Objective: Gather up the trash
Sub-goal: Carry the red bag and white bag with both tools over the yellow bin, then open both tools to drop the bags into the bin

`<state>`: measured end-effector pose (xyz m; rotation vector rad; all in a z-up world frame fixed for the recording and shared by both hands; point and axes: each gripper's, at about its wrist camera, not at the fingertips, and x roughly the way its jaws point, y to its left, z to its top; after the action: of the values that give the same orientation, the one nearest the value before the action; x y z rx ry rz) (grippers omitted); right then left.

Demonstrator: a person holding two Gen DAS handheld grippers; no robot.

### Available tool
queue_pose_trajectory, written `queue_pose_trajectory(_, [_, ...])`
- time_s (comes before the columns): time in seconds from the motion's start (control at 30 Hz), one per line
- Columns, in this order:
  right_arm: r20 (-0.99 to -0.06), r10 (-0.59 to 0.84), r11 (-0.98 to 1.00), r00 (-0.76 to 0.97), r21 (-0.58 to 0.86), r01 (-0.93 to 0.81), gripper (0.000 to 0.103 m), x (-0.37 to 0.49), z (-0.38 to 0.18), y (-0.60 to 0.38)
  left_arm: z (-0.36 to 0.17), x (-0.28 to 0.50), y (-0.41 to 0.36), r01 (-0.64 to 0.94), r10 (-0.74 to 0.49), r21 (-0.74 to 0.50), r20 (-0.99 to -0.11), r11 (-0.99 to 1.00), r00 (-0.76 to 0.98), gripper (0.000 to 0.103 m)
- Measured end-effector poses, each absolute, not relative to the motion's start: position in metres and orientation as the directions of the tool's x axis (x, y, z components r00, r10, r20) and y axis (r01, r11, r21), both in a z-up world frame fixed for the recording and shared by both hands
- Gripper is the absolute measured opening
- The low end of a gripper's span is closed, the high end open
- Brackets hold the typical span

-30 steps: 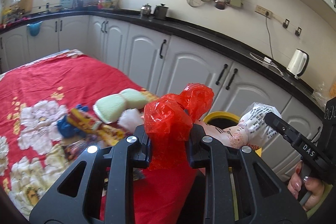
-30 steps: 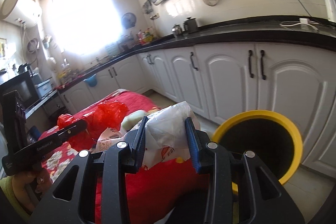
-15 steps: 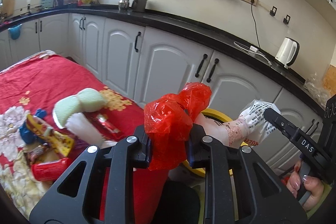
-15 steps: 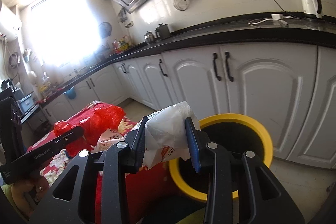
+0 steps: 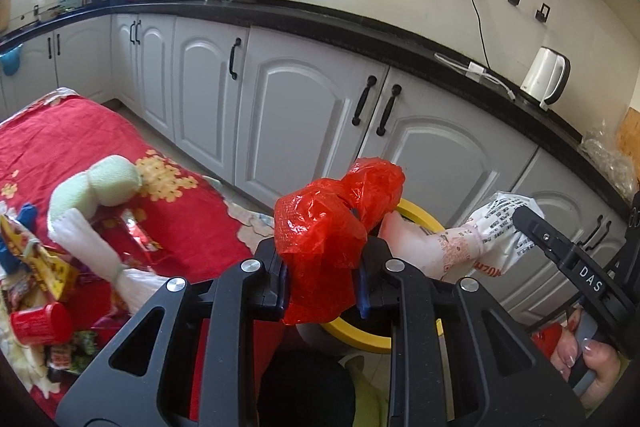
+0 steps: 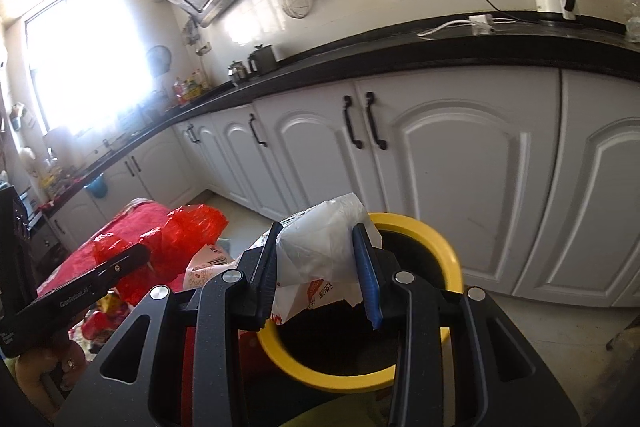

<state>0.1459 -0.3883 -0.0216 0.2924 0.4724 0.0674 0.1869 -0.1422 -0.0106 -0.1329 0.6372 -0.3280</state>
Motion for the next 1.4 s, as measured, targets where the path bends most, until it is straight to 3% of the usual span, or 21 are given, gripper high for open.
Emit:
queue_pose_trajectory(0.67, [-0.492, -0.068, 0.968, 0.868, 0.179, 0.177, 0.034, 0.159, -0.059, -0.430, -0.061, 0.219, -0.191, 0.273, -0.328, -0.190, -0.663, 0.943, 0.673, 0.018])
queue_pose_trajectory(1.17, [-0.535, -0.101, 0.966, 0.838, 0.149, 0.212, 0.036, 0.179, -0.083, -0.437, -0.093, 0.240, -0.210, 0.275, -0.335, -0.204, -0.719, 0.939, 0.610, 0.019])
queue_pose_trajectory(1.4, [-0.535, -0.084, 0.964, 0.841, 0.169, 0.204, 0.046, 0.178, -0.085, -0.440, -0.094, 0.241, -0.211, 0.272, -0.341, -0.216, -0.722, 0.938, 0.602, 0.046])
